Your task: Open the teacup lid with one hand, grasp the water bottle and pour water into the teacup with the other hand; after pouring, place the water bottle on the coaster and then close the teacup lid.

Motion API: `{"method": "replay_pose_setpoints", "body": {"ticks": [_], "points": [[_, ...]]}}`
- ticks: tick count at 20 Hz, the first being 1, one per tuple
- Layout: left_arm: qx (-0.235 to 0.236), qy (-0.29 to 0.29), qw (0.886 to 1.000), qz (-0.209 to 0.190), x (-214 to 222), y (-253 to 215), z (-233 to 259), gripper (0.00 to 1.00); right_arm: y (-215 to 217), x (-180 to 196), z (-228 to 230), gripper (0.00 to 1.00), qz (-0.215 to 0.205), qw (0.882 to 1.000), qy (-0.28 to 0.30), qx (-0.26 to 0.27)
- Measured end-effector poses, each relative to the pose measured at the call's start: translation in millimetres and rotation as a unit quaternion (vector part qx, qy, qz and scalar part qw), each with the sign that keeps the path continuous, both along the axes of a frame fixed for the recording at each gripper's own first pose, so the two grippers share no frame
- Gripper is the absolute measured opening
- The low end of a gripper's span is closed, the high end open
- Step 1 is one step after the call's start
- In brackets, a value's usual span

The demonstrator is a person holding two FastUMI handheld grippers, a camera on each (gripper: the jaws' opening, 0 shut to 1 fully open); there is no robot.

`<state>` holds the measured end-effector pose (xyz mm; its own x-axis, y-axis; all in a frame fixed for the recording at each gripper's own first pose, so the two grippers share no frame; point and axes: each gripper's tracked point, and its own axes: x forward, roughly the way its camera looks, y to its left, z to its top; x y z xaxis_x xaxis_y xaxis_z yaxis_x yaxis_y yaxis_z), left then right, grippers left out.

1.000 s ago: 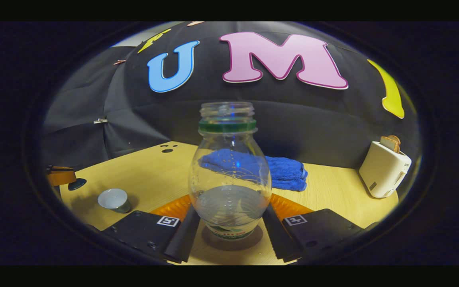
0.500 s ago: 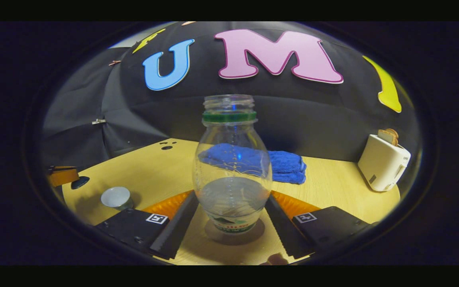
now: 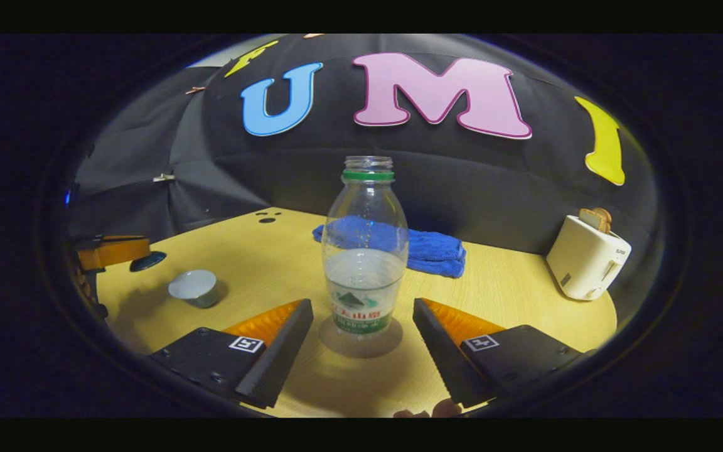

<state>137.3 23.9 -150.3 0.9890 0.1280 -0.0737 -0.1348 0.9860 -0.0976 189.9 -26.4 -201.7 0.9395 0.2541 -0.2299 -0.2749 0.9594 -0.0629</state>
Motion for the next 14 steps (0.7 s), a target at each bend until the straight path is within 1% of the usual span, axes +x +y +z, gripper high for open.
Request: {"method": "replay_pose_setpoints", "body": {"ticks": [1,2,5,6,8,13,14], "points": [[-0.002,0.002,1.000,-0.002,5,-3,-5,0.32,-3,-6,0,0.99,0.002,1.000,0.000,-0.004],[-0.003,0.002,1.000,-0.003,10,-6,-8,0.28,-5,-11,0,0.99,0.004,1.000,0.002,-0.004],[0.001,-0.001,1.000,-0.010,27,-17,-15,0.28,-5,-32,-4,0.99,0.008,1.000,0.022,0.019],[0.002,0.002,1.000,-0.014,34,-21,-19,0.28,-4,-38,-5,0.96,0.008,0.999,0.028,0.029],[0.007,0.006,1.000,-0.019,45,-27,-26,0.28,-3,-46,-10,0.99,0.007,0.998,0.041,0.046],[0.035,0.014,0.999,-0.024,57,-35,-37,0.28,-7,-54,-14,0.99,0.003,0.997,0.051,0.057],[0.038,0.016,0.999,-0.023,58,-35,-39,0.28,-7,-54,-12,0.96,0.003,0.997,0.051,0.060]]}}
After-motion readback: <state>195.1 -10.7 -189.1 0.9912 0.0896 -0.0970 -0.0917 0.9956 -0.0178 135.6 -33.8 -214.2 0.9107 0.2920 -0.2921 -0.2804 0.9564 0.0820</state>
